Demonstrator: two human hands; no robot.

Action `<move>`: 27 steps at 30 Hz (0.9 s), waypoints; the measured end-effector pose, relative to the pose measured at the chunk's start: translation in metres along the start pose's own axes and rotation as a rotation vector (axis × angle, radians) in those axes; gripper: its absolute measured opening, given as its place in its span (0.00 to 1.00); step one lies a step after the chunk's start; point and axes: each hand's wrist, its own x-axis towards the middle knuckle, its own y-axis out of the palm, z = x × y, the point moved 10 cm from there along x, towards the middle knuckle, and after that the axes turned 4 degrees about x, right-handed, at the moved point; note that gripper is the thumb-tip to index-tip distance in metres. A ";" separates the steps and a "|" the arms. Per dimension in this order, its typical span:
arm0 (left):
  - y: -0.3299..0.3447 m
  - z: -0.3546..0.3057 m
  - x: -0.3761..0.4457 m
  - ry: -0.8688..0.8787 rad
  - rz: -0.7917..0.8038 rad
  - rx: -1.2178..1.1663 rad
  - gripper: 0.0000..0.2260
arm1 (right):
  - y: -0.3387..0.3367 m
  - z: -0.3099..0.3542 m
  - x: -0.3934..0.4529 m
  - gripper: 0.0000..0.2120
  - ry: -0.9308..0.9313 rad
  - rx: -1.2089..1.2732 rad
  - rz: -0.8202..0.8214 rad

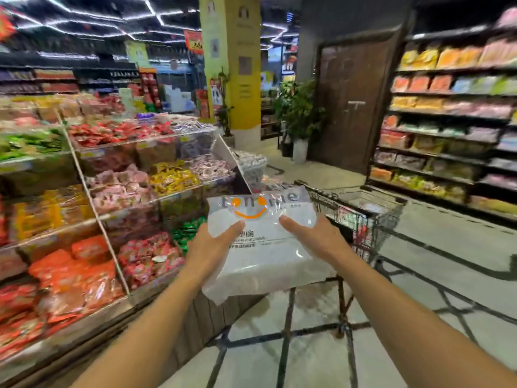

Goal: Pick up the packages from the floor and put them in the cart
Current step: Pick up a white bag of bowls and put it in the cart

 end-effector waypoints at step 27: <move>0.659 -0.189 0.364 0.091 0.482 -0.081 0.24 | -0.462 -0.357 0.380 0.49 0.416 0.001 -0.415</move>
